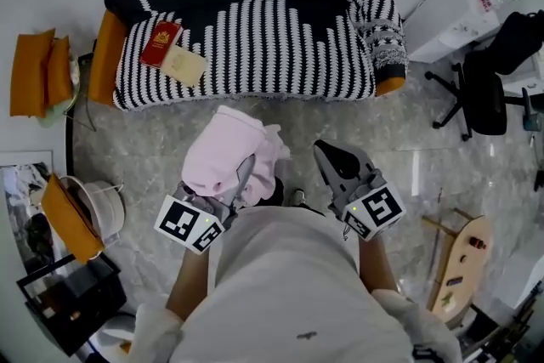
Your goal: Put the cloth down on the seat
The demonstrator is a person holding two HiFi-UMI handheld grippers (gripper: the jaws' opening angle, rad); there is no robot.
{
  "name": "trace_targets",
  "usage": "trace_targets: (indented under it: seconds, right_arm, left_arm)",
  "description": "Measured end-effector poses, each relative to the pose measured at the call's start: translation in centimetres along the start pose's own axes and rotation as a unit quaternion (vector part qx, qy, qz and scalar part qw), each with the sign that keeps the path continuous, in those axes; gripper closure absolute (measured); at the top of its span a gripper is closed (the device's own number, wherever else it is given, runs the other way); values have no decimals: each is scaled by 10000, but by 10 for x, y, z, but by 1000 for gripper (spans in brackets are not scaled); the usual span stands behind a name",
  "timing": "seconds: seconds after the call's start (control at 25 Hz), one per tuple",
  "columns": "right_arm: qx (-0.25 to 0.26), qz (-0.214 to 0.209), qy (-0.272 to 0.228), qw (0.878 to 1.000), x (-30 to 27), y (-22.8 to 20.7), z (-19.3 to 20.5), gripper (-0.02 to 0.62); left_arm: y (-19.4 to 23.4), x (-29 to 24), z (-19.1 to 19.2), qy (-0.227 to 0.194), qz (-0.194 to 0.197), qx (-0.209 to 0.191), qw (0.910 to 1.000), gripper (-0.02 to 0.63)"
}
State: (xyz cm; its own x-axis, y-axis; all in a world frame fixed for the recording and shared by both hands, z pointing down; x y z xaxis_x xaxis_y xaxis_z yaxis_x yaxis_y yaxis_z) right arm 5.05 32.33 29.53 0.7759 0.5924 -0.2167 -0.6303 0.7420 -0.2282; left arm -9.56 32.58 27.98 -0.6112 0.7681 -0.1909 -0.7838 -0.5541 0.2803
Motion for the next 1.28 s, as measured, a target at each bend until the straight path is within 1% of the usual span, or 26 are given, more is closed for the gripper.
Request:
trace_targets:
  seconds: [0.2, 0.36, 0.6, 0.8, 0.96, 1.08, 1.28]
  right_arm:
    - [-84, 266, -51, 9996, -29, -8, -11, 586]
    - [-135, 439, -12, 9989, -40, -10, -14, 586]
    - [-474, 488, 177, 9975, -41, -19, 6, 586]
    - [-544, 347, 249, 9976, -45, -44, 8, 586]
    - [-449, 148, 183, 9987, -58, -73, -6, 586]
    - [-387, -47, 115, 9992, -70, -98, -21, 586]
    - [-247, -304, 14, 9992, -85, -140, -43, 586]
  left_arm:
    - [30, -15, -15, -68, 209, -61, 9997, 434]
    - [50, -27, -15, 49, 331, 2, 9994, 434]
    - [63, -54, -13, 206, 415, 42, 9989, 434]
    - [62, -72, -8, 261, 288, 143, 9991, 434]
    - [66, -88, -13, 248, 53, 229, 9994, 434]
    - [68, -102, -26, 178, -70, 291, 9994, 434]
    - [65, -130, -59, -66, -129, 235, 9996, 434]
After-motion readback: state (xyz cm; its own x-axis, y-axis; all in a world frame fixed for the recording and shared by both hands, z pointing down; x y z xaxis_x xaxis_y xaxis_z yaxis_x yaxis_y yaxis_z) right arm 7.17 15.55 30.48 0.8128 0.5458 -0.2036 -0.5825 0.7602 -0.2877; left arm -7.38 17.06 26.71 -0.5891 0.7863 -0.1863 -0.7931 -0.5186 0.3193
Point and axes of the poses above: the fingertips, and each gripper's own axes: x backward along the fingers, y to its left, z out of its underside, the point moved 1 cm from there along x, backward along the fingers, and after that the axes turned 6 degrees about -z, right-handed, at the moved point
